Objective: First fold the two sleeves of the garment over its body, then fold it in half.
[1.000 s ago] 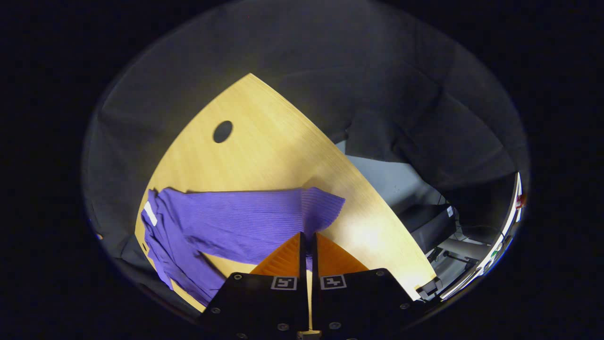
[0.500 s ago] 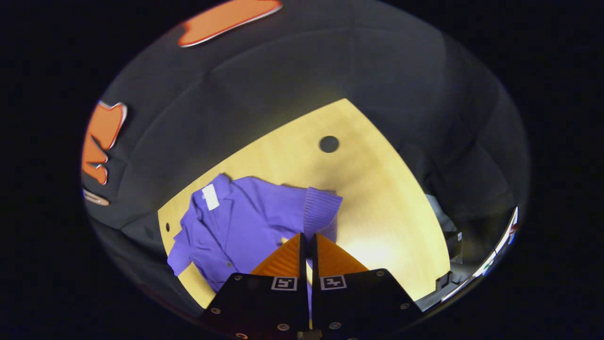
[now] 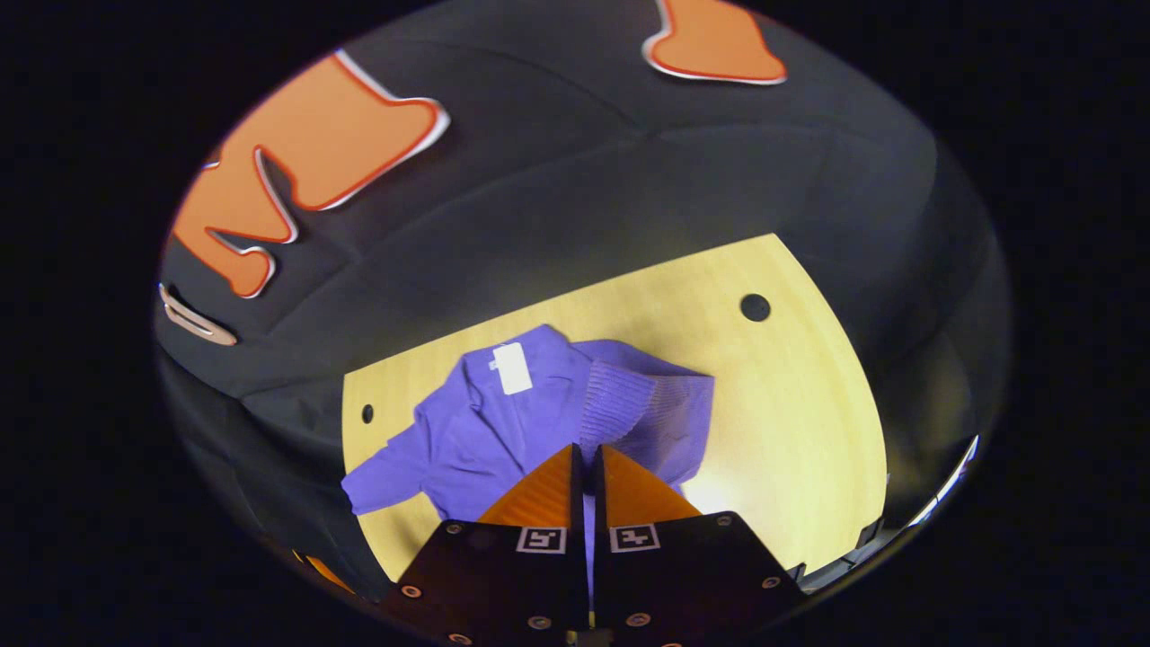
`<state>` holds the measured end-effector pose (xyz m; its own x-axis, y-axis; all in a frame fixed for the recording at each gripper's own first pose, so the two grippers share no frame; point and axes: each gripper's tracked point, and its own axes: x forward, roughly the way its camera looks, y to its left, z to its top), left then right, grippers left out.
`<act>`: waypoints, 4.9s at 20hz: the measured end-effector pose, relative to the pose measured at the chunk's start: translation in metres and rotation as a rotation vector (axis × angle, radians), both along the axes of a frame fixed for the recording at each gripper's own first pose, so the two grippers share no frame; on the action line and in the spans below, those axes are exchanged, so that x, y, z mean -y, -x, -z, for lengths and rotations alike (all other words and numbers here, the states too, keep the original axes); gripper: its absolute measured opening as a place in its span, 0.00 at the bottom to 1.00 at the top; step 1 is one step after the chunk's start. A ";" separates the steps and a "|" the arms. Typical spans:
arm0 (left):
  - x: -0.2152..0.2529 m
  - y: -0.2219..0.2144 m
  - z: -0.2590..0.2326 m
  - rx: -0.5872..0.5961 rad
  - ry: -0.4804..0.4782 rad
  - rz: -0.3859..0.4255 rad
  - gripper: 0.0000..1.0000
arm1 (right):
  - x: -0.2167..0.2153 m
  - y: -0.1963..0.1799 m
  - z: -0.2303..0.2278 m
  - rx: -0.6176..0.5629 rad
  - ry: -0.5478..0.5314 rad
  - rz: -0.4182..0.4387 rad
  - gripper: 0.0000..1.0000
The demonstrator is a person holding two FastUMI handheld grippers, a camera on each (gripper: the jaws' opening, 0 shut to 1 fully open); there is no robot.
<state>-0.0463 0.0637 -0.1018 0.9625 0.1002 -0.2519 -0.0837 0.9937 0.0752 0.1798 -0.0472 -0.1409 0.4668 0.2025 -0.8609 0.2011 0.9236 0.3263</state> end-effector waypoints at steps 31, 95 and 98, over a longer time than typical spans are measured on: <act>-0.098 -0.066 0.097 -0.180 -0.042 -0.065 0.97 | -0.200 -0.001 -0.014 0.153 -0.006 -0.314 0.54; 0.078 -0.206 0.115 -0.985 0.107 0.382 0.06 | 0.095 0.141 -0.129 0.718 0.227 0.012 0.95; 0.154 -0.213 0.096 -0.968 0.077 0.458 0.05 | 0.110 0.143 -0.124 0.720 0.212 0.005 0.95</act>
<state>0.1663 -0.0900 -0.1977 0.2918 -0.2684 -0.9180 0.3595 0.9202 -0.1548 0.0371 -0.1569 -0.0168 0.9298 0.0624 -0.3626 0.0096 0.9810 0.1937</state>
